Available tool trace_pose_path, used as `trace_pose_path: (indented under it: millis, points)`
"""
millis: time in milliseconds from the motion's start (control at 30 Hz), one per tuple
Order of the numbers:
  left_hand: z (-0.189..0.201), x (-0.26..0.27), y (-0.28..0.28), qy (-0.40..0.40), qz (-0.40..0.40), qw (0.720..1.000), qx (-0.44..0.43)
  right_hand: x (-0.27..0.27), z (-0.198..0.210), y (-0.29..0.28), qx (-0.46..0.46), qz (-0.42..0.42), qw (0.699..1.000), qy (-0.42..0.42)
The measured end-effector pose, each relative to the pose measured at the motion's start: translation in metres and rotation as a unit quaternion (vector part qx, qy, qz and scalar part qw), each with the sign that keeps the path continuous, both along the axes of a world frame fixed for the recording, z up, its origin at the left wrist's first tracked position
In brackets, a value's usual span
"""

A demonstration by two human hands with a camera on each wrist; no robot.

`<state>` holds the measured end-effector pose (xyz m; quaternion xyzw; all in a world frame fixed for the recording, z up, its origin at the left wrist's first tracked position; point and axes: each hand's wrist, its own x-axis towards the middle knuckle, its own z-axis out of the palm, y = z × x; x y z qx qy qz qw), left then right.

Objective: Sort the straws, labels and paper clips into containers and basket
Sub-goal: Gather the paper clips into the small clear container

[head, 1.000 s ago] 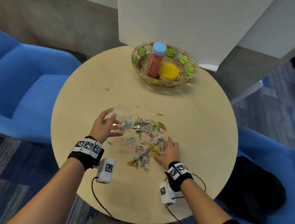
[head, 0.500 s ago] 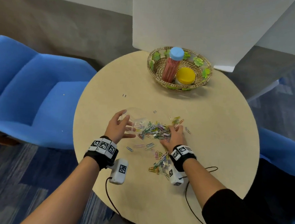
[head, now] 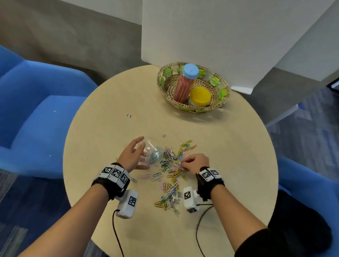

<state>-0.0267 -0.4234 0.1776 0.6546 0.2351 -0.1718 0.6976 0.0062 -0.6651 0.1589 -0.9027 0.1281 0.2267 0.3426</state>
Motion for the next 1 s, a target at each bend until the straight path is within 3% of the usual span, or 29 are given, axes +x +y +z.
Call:
trace_pose_path:
  millis: [167, 267, 367, 467, 533, 600, 700, 833, 1000]
  points:
    - [-0.012, 0.002, -0.012, 0.004, -0.03, 1.0, 0.002, 0.01, 0.041, 0.018, 0.233, -0.043, 0.971, 0.006]
    - [-0.014, 0.002, -0.019, 0.011, -0.025, 0.999, -0.017, 0.01, 0.058, 0.042, 0.251, 0.016, 0.968, -0.008]
    - [-0.016, 0.001, -0.02, 0.015, -0.016, 0.999, -0.035, 0.012, 0.059, 0.058, 0.211, 0.089, 0.973, -0.029]
    - [-0.018, -0.002, -0.012, 0.021, 0.009, 0.999, -0.044, 0.021, 0.052, 0.055, 0.182, 0.025, 0.977, -0.11]
    - [-0.018, -0.005, -0.003, 0.026, 0.033, 0.998, -0.046, 0.03, 0.037, 0.044, 0.106, 0.011, 0.982, -0.157]
    - [-0.019, -0.006, 0.006, 0.029, 0.054, 0.997, -0.049, 0.032, 0.019, 0.037, -0.039, 0.141, 0.982, -0.117]
    - [-0.021, -0.008, 0.018, 0.028, 0.074, 0.996, -0.044, 0.023, -0.007, 0.041, -0.14, 0.32, 0.937, -0.017]
    - [-0.023, -0.012, 0.028, 0.024, 0.087, 0.995, -0.032, 0.008, -0.026, 0.056, -0.28, 0.415, 0.864, -0.058]
    - [-0.022, -0.014, 0.03, 0.021, 0.092, 0.995, -0.029, 0.001, -0.033, 0.066, -0.266, 0.4, 0.866, -0.135]
